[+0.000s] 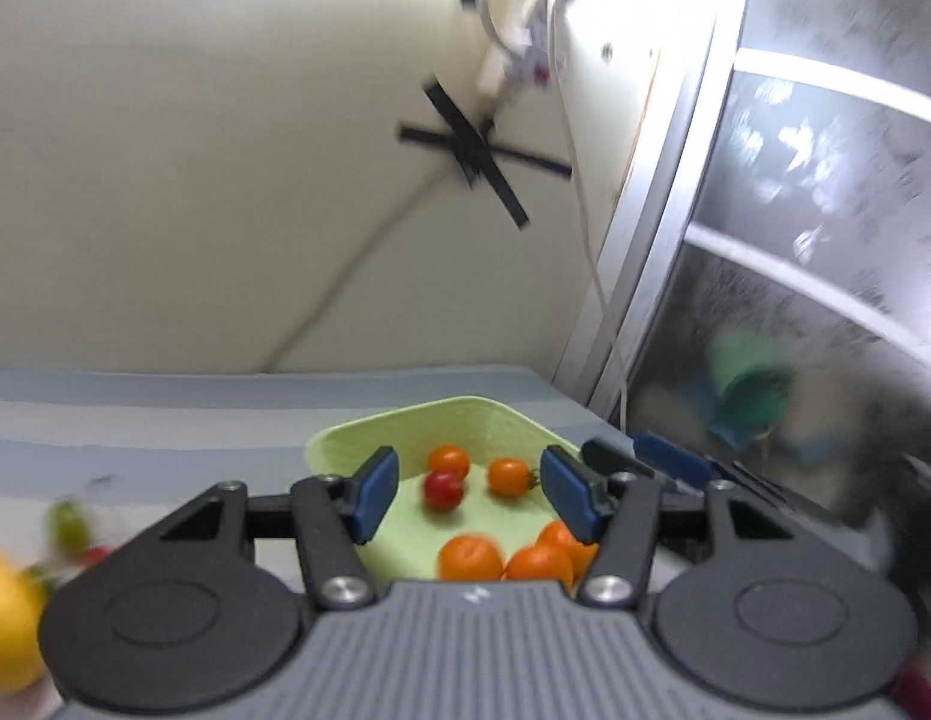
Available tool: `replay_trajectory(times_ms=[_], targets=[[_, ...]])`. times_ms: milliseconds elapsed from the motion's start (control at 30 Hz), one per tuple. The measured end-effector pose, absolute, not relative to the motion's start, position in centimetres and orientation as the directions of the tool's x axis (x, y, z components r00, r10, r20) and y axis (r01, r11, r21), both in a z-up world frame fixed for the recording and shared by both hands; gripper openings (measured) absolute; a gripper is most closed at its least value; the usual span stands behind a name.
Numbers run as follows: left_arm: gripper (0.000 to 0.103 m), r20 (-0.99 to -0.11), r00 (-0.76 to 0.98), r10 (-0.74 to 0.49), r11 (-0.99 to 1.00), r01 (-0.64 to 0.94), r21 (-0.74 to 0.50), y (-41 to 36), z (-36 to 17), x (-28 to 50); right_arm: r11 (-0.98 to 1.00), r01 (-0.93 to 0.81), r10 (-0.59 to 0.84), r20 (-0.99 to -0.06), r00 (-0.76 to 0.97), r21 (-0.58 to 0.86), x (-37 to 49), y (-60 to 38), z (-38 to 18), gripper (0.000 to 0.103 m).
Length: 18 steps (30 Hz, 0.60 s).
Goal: Organize fruits
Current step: 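Carry both tomatoes over the green basket and open both tools, then grasp a dark plum with the left tool while the right tool grasps a red cherry tomato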
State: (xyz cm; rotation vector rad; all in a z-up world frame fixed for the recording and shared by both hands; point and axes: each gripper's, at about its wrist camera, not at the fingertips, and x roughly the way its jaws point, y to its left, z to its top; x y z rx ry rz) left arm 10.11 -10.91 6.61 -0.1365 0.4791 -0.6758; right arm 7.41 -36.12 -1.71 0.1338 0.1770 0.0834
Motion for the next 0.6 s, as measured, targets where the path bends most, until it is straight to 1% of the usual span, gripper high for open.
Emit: replay_trajectory(times_ms=[67,167,267,367,400,467,533,600], targets=[[0.054,-0.390,0.702,-0.596,0.802,0.545,-0.245,-7.4,6.3,7.8,0.985,-0.074,0.098,-0.146,0.984,0.159,6.6,-36.5,-1.4,0.052],[0.054,-0.471,0.730,-0.495,0.865,0.467,-0.185,-2.8,4.3,5.5,0.969,-0.135,0.165,-0.136,0.977,0.205,5.5,-36.4,-0.7,0.052],[0.054,-0.538,0.717,-0.444,0.893,0.401,-0.202,0.6,2.2,4.4,0.935,-0.248,0.290,-0.144,0.946,0.253,3.7,-34.9,-0.1,0.051],[0.053,-0.548,0.716,-0.432,0.901,0.373,-0.222,1.9,1.0,4.3,0.900,-0.365,0.407,-0.158,0.900,0.237,2.7,-31.8,0.6,0.051],[0.051,-0.545,0.713,-0.440,0.897,0.374,-0.234,2.0,0.9,4.6,0.887,-0.404,0.444,-0.175,0.879,0.225,2.4,-30.5,0.5,0.051],[0.051,-0.536,0.707,-0.461,0.887,0.375,-0.269,1.9,0.7,5.7,0.874,-0.450,0.483,-0.232,0.844,0.183,2.4,-27.7,0.3,0.051],[0.051,-0.530,0.691,-0.491,0.871,0.385,-0.305,1.2,0.8,7.0,0.873,-0.472,0.485,-0.309,0.818,0.122,3.3,-25.3,-0.3,0.051],[0.051,-0.519,0.685,-0.512,0.859,0.403,-0.317,0.6,0.9,8.0,0.880,-0.470,0.454,-0.400,0.796,0.064,4.1,-23.3,-1.4,0.051]])
